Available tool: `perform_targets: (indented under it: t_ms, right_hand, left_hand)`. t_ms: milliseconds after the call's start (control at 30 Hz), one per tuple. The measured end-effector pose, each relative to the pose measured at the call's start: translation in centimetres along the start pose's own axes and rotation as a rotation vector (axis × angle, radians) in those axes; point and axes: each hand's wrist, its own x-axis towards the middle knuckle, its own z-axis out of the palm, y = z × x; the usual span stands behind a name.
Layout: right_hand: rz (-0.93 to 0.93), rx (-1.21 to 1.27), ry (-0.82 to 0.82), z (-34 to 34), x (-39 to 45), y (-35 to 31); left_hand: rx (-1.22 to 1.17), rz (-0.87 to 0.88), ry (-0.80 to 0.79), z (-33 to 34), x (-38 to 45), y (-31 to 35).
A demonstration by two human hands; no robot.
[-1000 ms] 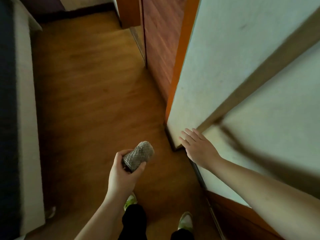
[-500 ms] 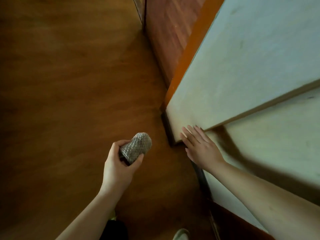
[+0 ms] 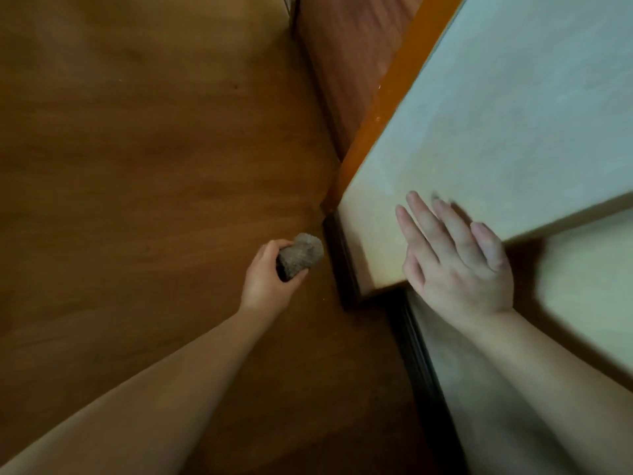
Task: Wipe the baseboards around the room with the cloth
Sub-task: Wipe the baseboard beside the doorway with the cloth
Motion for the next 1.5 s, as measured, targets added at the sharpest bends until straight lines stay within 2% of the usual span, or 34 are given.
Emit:
perform_targets:
  t_ms: [67, 200, 567, 633, 700, 767, 1033, 1167, 1333, 1500]
  right_hand:
    - [0.054, 0.179, -0.006, 0.9, 0.0, -0.1]
    - [0.05, 0.297, 0.014, 0.9, 0.6, 0.2]
    - [0.028, 0.366, 0.128, -1.6, 1.4, 0.1]
    - [0.0, 0.252, 0.175, -1.8, 1.5, 0.2]
    - [-0.078, -0.122, 0.243, -1.8, 1.3, 0.6]
    - [-0.108, -0.34, 0.26, -1.6, 1.1, 0.7]
    - [-0.024, -0.401, 0.28, -2.0, 1.6, 0.2]
    - [0.057, -0.462, 0.189, -2.7, 1.8, -0.7]
    - [0.129, -0.551, -0.053, -4.4, 1.8, -1.9]
    - [0.118, -0.341, -0.358, -7.4, 2.3, -3.5]
  left_hand:
    - [-0.019, -0.038, 0.023, 1.5, 0.8, -1.8]
    - [0.021, -0.067, 0.043, 3.0, 2.0, -3.6]
    - [0.045, -0.035, 0.088, 5.6, 4.8, -2.4]
    - [0.052, -0.008, 0.111, 6.1, 5.2, -2.0]
    - [0.052, 0.015, 0.126, 6.3, 5.7, -1.7]
    - [0.032, 0.014, 0.135, 6.3, 6.5, -1.4]
    - [0.023, -0.003, 0.128, 7.0, 8.9, -1.3]
    - [0.037, -0.007, 0.143, 7.9, 9.6, -1.5]
    - [0.021, 0.0, 0.147, 8.8, 10.3, -1.0]
    - [0.022, -0.019, 0.101, 9.0, 10.3, -1.0]
